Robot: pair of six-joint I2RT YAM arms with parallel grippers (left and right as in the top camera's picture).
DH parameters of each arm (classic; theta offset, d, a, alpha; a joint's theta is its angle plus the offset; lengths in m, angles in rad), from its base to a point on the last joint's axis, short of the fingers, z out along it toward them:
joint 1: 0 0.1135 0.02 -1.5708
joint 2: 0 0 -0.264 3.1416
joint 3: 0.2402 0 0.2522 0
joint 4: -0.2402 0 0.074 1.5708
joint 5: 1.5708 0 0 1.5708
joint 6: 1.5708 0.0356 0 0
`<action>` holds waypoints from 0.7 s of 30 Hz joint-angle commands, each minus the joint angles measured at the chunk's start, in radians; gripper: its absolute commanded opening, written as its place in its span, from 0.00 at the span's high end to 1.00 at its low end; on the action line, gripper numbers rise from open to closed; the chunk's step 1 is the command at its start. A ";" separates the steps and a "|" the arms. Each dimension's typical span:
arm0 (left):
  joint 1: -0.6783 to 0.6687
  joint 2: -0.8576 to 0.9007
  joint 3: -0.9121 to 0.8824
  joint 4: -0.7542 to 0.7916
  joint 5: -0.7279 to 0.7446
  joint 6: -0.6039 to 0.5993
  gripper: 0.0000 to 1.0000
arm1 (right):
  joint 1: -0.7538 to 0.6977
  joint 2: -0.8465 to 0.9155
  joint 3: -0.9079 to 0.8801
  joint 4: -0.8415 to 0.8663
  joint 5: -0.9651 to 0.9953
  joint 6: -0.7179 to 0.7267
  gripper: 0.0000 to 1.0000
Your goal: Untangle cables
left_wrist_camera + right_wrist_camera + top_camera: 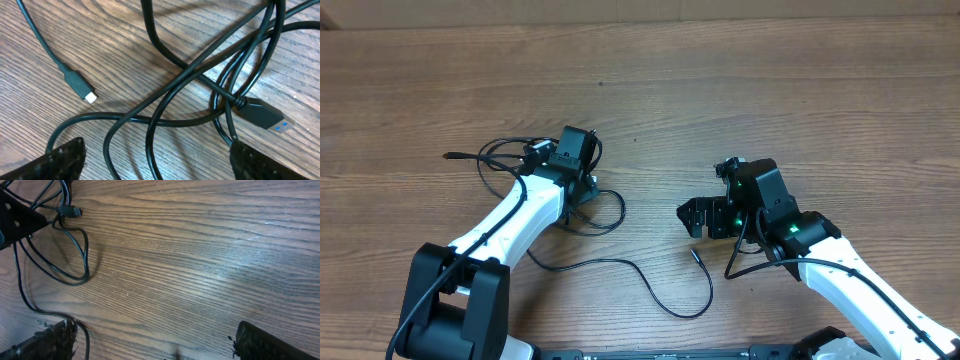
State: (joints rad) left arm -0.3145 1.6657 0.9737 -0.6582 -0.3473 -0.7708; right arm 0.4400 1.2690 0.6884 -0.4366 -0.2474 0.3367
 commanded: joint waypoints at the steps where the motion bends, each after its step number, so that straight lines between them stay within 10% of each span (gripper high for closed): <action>1: 0.002 0.001 0.017 0.001 -0.027 0.034 0.12 | 0.003 -0.003 0.031 0.005 -0.001 -0.009 0.00; 21: 0.002 0.003 0.016 0.021 -0.122 0.039 0.10 | 0.003 -0.003 0.031 -0.003 -0.001 -0.023 0.00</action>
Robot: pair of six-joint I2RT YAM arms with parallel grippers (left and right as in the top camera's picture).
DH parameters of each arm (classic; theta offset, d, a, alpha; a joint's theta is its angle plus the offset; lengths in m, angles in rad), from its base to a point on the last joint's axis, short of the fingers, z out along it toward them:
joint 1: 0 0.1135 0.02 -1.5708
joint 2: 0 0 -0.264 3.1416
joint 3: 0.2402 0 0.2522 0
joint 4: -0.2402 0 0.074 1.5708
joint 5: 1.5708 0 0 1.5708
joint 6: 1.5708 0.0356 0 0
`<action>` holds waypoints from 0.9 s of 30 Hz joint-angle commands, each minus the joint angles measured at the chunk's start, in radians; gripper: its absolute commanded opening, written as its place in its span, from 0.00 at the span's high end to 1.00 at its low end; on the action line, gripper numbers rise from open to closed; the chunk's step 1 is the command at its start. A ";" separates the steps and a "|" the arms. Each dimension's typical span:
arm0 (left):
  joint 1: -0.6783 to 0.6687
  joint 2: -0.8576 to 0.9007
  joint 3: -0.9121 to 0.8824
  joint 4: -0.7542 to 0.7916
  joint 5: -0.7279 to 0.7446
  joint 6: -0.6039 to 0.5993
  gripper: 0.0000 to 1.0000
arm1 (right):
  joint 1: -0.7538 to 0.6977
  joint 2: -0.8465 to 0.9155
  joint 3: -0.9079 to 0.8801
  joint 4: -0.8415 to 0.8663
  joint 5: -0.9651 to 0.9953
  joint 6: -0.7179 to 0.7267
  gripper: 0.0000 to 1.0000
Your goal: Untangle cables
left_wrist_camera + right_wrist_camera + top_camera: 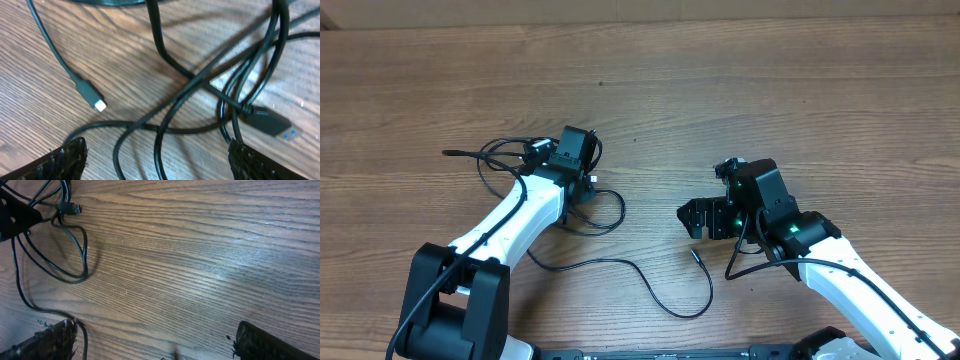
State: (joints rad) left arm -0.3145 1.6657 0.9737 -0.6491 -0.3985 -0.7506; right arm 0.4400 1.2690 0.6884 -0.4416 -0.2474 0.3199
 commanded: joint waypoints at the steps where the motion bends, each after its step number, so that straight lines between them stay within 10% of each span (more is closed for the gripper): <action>1: 0.002 0.003 0.016 0.020 -0.074 0.027 0.10 | 0.003 -0.003 0.031 0.002 -0.001 -0.006 0.00; 7: 0.002 0.005 0.016 0.033 -0.071 0.044 0.30 | 0.003 -0.003 0.031 0.002 -0.001 -0.006 0.00; 20: 0.002 0.108 0.014 0.032 -0.045 0.044 0.29 | 0.003 -0.003 0.031 0.002 -0.001 -0.006 0.00; 27: 0.002 0.138 0.014 0.034 -0.026 0.040 0.51 | 0.003 -0.003 0.031 0.002 -0.001 -0.006 0.00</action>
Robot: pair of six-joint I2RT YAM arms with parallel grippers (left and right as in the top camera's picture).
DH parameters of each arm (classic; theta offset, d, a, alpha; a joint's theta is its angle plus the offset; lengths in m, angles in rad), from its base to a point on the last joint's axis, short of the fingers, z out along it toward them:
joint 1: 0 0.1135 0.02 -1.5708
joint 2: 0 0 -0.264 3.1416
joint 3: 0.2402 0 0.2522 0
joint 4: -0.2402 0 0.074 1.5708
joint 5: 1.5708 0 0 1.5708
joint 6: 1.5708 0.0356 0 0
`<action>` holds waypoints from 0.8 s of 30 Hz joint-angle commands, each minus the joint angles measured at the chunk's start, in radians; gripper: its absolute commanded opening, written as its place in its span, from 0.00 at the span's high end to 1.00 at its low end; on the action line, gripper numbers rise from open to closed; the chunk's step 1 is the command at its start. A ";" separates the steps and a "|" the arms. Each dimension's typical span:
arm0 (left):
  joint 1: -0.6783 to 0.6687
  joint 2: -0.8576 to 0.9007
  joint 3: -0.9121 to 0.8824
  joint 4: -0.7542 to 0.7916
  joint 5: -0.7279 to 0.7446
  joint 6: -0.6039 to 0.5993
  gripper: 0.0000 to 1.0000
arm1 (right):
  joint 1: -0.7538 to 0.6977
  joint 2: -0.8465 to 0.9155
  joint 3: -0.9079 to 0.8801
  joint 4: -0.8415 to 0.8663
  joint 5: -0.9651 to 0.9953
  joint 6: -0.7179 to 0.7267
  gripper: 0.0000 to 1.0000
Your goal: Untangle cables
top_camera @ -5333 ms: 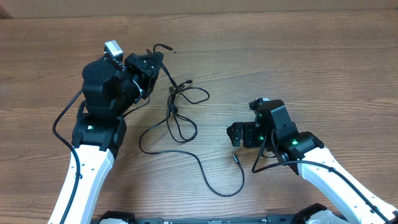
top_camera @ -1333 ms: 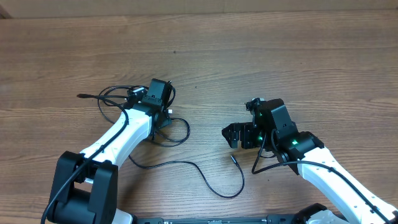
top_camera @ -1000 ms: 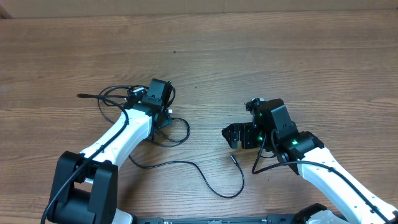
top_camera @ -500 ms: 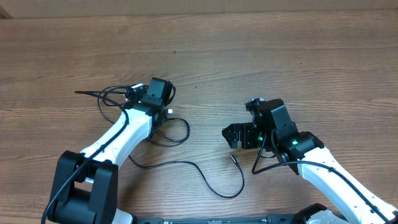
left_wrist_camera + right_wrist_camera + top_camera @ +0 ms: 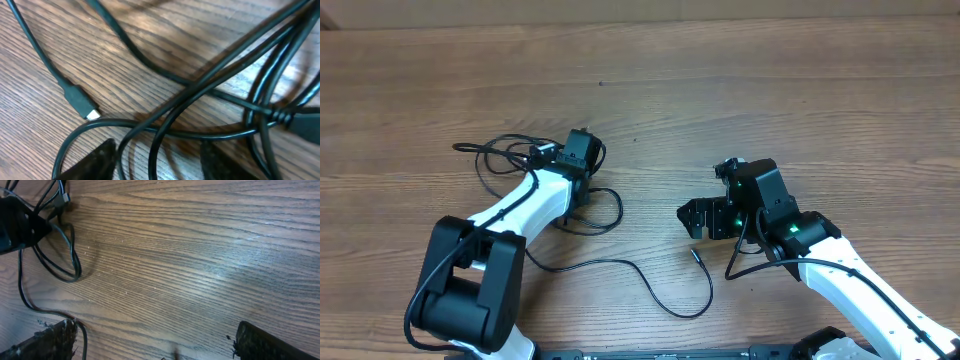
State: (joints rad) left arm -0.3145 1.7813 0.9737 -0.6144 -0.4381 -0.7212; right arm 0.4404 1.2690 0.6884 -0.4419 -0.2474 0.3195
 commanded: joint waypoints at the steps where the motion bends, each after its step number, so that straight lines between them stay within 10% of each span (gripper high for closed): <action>1: 0.002 0.024 0.014 0.001 0.023 0.010 0.56 | 0.003 -0.003 0.031 0.003 -0.001 -0.006 0.00; 8: 0.002 0.025 0.014 0.007 0.040 0.011 0.96 | 0.003 -0.003 0.031 0.002 -0.001 -0.006 0.00; 24: 0.001 -0.062 0.206 -0.270 0.040 0.022 0.96 | 0.003 -0.003 0.031 0.003 -0.001 -0.006 0.00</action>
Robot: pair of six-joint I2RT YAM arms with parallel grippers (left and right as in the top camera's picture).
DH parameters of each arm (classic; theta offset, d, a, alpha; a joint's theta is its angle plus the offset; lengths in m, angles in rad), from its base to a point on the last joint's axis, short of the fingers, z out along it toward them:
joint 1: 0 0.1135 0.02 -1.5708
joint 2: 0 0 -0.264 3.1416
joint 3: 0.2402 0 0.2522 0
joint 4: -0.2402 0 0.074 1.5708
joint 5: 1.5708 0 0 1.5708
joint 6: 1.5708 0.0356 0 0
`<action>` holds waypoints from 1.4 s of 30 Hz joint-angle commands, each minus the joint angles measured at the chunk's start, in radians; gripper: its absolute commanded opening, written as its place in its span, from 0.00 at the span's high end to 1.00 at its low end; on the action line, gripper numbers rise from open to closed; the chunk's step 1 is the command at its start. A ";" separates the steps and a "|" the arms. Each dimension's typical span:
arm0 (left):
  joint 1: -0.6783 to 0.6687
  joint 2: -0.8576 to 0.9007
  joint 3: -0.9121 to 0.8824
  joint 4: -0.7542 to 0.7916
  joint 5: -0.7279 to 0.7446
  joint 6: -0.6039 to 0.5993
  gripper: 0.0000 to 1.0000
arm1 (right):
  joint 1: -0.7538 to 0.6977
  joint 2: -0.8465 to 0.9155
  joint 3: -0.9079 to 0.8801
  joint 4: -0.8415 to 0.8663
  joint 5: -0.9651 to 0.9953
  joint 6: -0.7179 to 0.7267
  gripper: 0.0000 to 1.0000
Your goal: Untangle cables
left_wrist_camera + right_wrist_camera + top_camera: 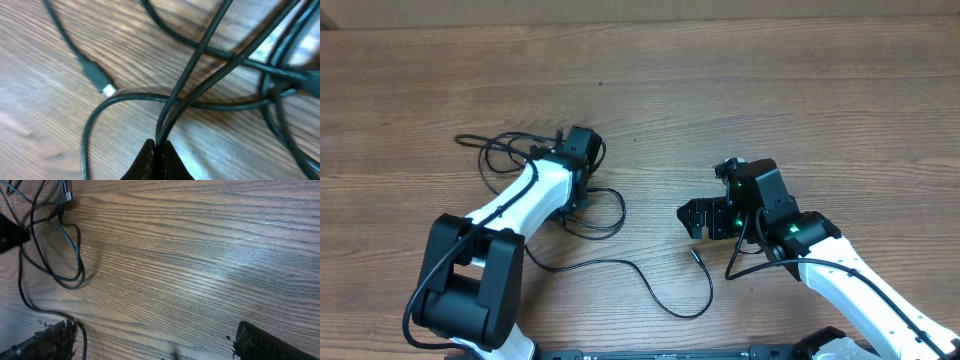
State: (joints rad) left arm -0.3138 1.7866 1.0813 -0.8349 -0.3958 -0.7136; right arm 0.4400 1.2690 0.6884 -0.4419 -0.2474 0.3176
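Note:
A tangle of thin black cables point(505, 152) lies at the table's left. My left gripper point(159, 152) is down in it, shut on two cable strands point(172, 107) that run up between its fingertips. A USB-C plug point(98, 80) with a pale tip lies to the left of them, and a thicker plug point(306, 77) is at the right edge. One long cable point(638, 272) trails from the tangle to a free end point(695, 253). That end lies just below my right gripper point(161, 347), which is open over bare wood with nothing in it.
The wooden table point(770, 90) stretches away on all sides of both arms. A wide cable loop point(67, 255) shows at the left of the right wrist view, with a small plug point(66, 197) above it.
My left gripper's fingers were apart on either side of the strands; now they are shut on two of them. The tangle's loop has changed shape slightly. The right arm has not moved.
My left gripper was wide open low over the tangle, and still was 1.7 s ago with the view slightly shifted. By 0.8 s ago its fingers had narrowed around the crossing strands. Now it is shut on two strands. The right gripper stayed open and still.

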 commanded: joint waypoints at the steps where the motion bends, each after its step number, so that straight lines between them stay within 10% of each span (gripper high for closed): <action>1: -0.001 -0.084 0.132 -0.082 -0.002 0.024 0.96 | 0.003 -0.003 0.031 0.003 -0.001 -0.004 0.00; 14: -0.001 -0.306 0.473 -0.269 0.186 0.270 0.96 | 0.003 -0.003 0.031 0.003 -0.001 -0.005 0.00; 42: -0.001 -0.526 0.705 -0.181 0.229 0.272 0.96 | 0.003 -0.003 0.031 0.002 -0.001 -0.008 0.00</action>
State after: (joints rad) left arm -0.3138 1.2678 1.7599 -1.0233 -0.1715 -0.4603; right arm 0.4400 1.2690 0.6884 -0.4419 -0.2474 0.3168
